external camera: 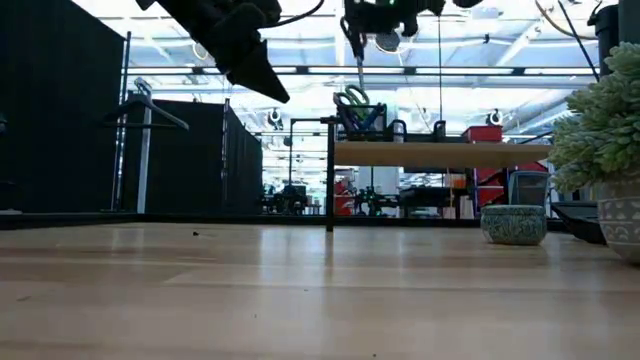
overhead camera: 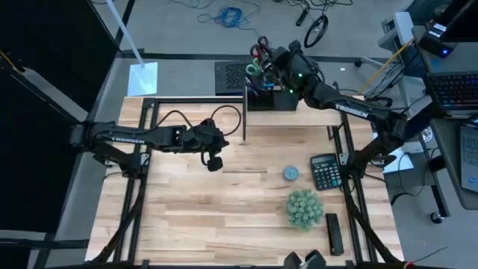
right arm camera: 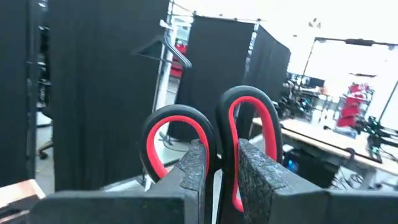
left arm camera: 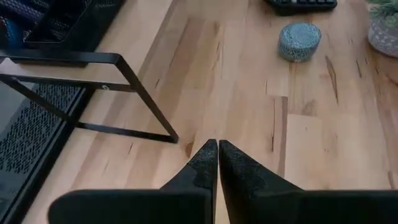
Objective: Pick and place office supplies into organizer
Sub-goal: Put the black scissors into the black desk organizer on the shelf
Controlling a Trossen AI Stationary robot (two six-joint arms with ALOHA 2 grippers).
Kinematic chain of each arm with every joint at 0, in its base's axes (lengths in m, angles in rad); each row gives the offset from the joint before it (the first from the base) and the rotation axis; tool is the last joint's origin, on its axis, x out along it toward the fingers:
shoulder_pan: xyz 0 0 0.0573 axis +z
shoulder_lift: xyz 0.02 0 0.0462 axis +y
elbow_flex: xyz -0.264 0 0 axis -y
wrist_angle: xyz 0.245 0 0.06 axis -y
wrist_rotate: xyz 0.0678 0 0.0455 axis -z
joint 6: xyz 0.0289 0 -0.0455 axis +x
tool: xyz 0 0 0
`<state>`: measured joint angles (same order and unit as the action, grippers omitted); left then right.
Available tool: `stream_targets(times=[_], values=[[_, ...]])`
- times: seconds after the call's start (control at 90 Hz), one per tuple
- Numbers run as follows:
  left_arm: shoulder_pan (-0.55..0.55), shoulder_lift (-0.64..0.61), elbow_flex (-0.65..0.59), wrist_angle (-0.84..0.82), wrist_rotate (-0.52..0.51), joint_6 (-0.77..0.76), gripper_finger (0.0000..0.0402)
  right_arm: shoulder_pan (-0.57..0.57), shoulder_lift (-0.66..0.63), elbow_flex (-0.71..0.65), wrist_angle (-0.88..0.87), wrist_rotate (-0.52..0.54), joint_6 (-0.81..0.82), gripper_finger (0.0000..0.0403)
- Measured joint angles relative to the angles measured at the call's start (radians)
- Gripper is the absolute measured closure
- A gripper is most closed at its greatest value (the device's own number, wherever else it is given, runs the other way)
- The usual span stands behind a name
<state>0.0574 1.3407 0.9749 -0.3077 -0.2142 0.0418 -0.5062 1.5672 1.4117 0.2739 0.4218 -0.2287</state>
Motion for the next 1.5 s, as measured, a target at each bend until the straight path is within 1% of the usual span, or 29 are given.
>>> stream_targets(times=[0.156,0.411,0.522,0.578,0.744,0.822,1.067,1.222,1.5], values=[[0.000,0.000,0.000,0.001,0.000,0.001,0.0398,-0.012,0.026,0.000,-0.001,0.001,0.028,0.0361],[0.000,0.000,0.000,0.001,0.000,0.001,0.0398,0.000,0.039,-0.001,-0.032,-0.001,-0.008,0.0361],[0.000,0.000,0.000,0.002,0.000,0.001,0.0398,-0.003,0.039,-0.030,-0.034,0.003,-0.005,0.0361],[0.000,0.000,0.000,0.002,0.000,0.001,0.0398,-0.004,0.039,-0.053,-0.013,0.007,0.002,0.0361],[0.000,0.000,0.000,0.002,0.001,0.000,0.0398,0.000,0.039,-0.136,0.145,0.024,0.004,0.0361],[0.000,0.000,0.000,0.002,0.001,0.000,0.0398,0.002,0.038,-0.162,0.175,0.033,0.005,0.0361],[0.000,0.000,0.000,0.005,0.001,0.000,0.0398,0.018,0.038,-0.198,0.151,0.033,0.029,0.0358],[0.000,0.000,0.000,0.009,0.001,0.000,0.0398,0.017,0.037,-0.199,0.072,0.028,0.054,0.0354],[0.000,0.000,0.000,0.008,0.001,-0.002,0.0398,0.019,0.036,-0.199,0.032,0.024,0.088,0.0329]])
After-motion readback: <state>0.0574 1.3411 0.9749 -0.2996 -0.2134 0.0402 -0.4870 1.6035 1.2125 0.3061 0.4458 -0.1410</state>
